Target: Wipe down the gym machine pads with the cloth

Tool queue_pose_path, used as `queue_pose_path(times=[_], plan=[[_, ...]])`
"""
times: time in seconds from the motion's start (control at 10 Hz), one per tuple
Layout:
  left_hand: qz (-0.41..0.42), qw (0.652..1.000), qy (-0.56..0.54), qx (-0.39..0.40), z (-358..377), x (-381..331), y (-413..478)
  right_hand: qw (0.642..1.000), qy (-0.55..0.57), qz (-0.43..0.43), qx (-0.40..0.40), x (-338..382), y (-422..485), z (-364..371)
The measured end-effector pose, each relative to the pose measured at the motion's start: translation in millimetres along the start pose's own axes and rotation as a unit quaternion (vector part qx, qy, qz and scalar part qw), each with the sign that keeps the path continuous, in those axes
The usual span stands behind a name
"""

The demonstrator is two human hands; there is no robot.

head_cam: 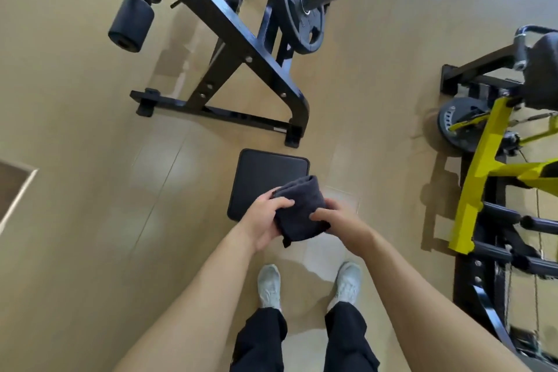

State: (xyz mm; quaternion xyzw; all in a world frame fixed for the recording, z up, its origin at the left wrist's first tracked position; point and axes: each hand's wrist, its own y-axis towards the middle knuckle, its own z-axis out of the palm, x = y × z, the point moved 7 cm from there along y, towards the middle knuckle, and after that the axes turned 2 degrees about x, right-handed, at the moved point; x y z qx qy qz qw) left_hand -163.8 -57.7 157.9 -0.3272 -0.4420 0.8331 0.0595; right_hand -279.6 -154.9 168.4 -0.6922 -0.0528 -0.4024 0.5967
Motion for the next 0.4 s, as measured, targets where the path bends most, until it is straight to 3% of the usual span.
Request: queue_pose_path(times=[0.2, 0.4], plan=[[0.050, 0.989, -0.003, -0.136, -70.9, 22.9, 49.0, 0.999, -0.025, 0.010, -0.043, -26.5, 75.5, 3.6], [-0.018, 0.938, 0.201, -0.281, -128.4, 29.4, 58.2, 0.962, -0.179, 0.031, -0.203, -17.8, 122.0, -7.5]])
